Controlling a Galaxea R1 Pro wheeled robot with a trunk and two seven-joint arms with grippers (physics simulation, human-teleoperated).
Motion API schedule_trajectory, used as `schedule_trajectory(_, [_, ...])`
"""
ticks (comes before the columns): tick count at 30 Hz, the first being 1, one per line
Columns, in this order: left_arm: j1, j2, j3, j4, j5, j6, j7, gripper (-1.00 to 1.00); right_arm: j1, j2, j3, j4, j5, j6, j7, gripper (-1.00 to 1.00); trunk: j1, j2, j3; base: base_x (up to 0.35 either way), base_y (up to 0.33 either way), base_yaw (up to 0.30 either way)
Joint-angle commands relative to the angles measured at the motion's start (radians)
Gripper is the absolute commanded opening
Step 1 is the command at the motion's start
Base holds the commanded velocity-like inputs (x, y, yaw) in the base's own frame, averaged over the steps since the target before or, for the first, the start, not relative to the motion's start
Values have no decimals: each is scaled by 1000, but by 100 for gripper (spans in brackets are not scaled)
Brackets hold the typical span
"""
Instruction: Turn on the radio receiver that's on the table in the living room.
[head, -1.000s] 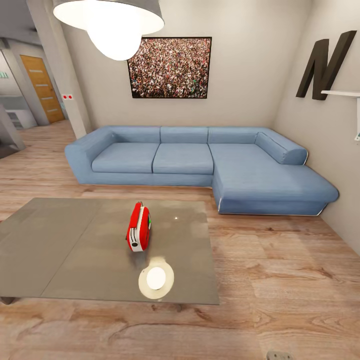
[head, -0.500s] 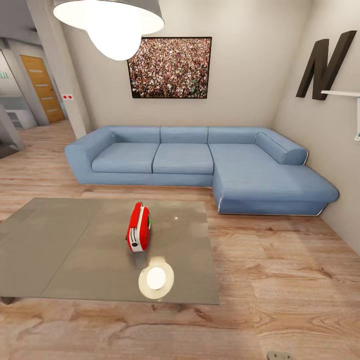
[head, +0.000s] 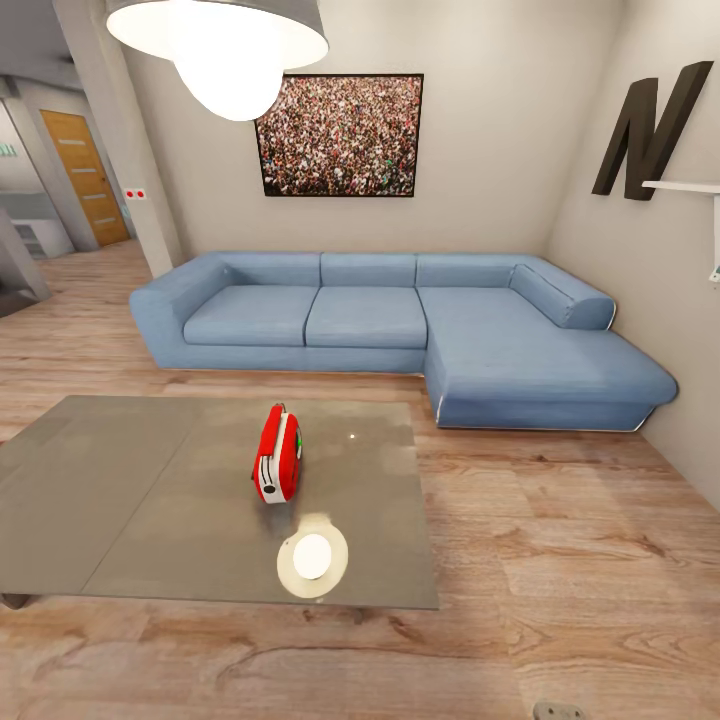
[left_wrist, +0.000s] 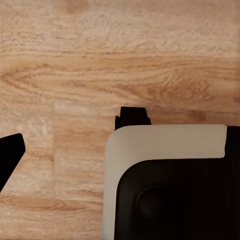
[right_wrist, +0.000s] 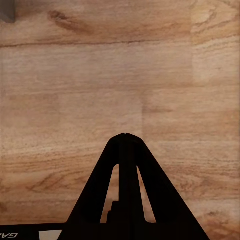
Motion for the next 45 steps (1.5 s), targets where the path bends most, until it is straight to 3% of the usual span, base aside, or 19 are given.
schedule_trajectory(1, [0, 0, 0, 0, 0, 0, 0, 100, 0, 0, 0, 0, 0, 0, 0, -100, 0, 0, 0, 0, 0, 0])
schedule_trajectory(45, [0, 0, 0, 0, 0, 0, 0, 100, 0, 0, 0, 0, 0, 0, 0, -100, 0, 0, 0, 0, 0, 0])
